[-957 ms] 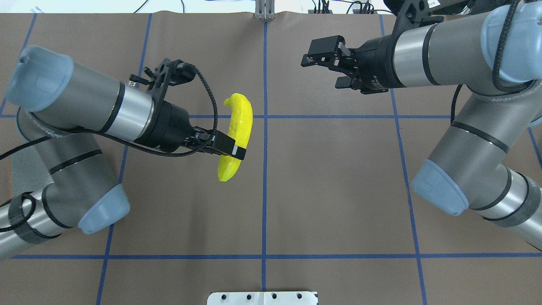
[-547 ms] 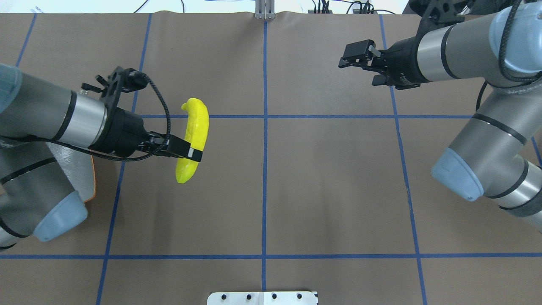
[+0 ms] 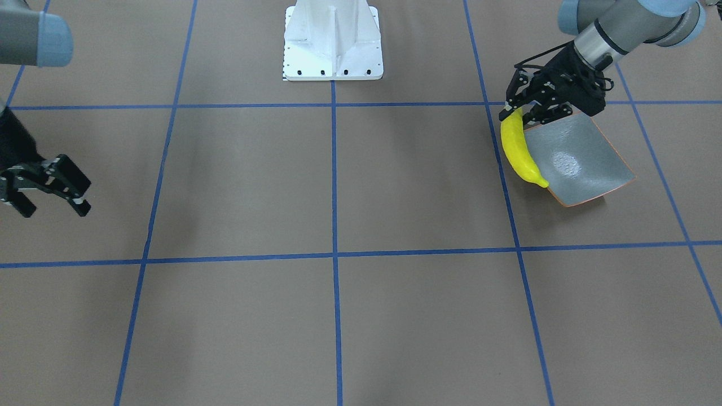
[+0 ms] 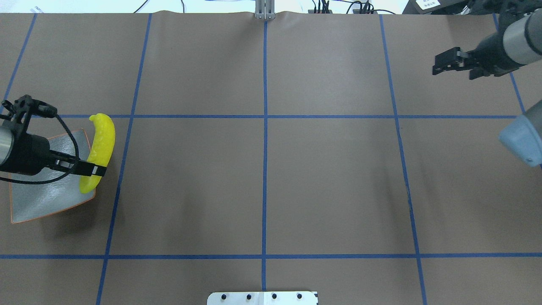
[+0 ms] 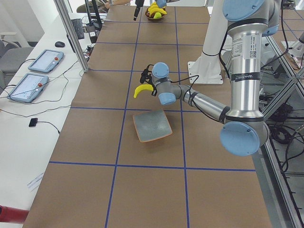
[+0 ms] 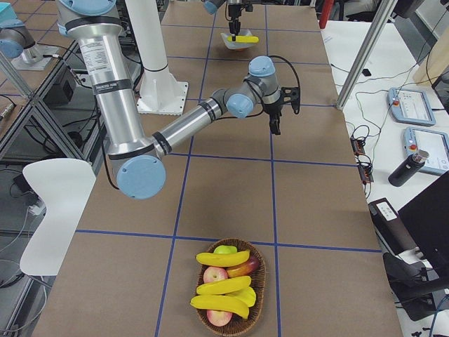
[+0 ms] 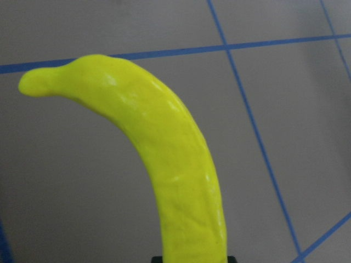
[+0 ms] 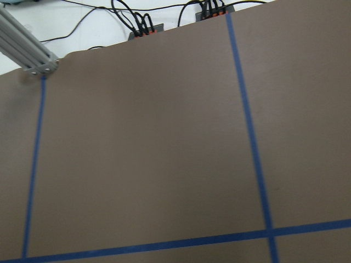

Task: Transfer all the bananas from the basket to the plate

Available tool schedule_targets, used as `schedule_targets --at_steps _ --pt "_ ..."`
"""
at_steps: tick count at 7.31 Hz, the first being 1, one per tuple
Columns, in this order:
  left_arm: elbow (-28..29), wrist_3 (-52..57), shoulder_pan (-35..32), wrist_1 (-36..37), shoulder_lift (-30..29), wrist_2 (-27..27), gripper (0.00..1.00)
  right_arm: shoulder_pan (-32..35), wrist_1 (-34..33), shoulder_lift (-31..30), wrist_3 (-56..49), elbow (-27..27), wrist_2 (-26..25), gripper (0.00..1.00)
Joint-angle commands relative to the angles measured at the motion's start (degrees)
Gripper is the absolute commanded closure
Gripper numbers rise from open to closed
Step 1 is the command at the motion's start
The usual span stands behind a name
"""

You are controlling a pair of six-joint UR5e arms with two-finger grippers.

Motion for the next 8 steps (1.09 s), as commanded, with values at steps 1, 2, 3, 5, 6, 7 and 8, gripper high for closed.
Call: schedule_targets --at_steps 1,2,3,5,6,7,8 --pt "0.16 6.02 -0.32 0.09 6.41 5.74 1.0 9.74 -0.09 -5.5 -18.99 -4.42 6.83 0.0" --pt "0.6 8.39 -0.06 0.09 8.17 5.85 1.0 14.05 -0.09 -6.56 -27.7 -8.19 10.25 0.0" --pt "0.69 11.11 0.29 0.17 9.76 5.85 0.89 17.14 -0.09 -7.79 -35.01 -10.67 10.98 0.0" --pt "1.47 15.5 0.39 0.17 11.18 5.94 0.59 21.11 -0.09 -9.2 -46.1 -15.59 11.08 0.0" --pt "1.83 16.58 0.39 0.09 11.27 5.94 0.51 23.04 -0.09 -9.65 -50.51 -17.27 11.16 0.0" --pt "1.83 18.33 0.39 -0.09 11.18 5.86 0.23 23.67 -0.01 -11.22 -52.03 -17.54 11.08 0.0" --pt "1.74 20.52 -0.31 -1.83 11.44 5.77 0.0 24.37 -0.01 -12.71 -53.09 -17.63 11.16 0.0"
